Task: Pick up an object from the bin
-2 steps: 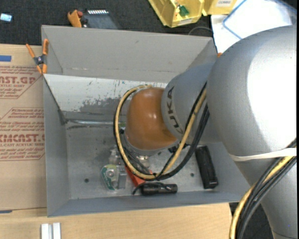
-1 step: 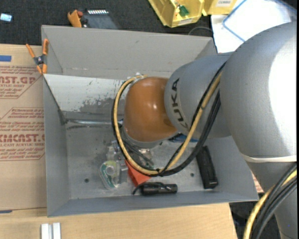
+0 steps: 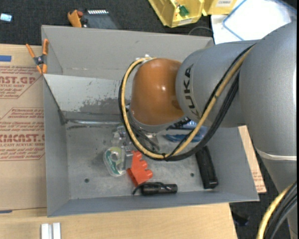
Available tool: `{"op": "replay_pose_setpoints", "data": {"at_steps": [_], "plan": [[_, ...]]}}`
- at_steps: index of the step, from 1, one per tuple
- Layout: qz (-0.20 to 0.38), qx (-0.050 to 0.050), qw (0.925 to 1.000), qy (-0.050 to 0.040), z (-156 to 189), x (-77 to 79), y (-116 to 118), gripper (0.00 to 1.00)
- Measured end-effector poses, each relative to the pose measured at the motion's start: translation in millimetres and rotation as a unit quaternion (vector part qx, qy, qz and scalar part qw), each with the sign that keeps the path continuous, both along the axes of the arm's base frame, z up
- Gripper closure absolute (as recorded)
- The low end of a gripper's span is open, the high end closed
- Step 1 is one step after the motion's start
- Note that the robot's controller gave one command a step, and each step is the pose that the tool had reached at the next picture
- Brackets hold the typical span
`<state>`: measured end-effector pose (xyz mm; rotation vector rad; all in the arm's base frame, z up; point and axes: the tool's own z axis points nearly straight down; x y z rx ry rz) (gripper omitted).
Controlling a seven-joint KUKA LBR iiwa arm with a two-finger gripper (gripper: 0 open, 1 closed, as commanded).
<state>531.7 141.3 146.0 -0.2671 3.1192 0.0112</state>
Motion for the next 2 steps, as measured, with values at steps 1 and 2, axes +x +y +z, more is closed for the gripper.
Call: {"op": "replay_pose_setpoints", "data": {"at_steps": [1, 2], "plan": [[0.033, -0.001, 0.9995, 0.0, -14, 1.0, -54, 1.0], [0.052, 0.0, 0.9987, 0.0005, 48, -4.8, -36, 1.0]]}}
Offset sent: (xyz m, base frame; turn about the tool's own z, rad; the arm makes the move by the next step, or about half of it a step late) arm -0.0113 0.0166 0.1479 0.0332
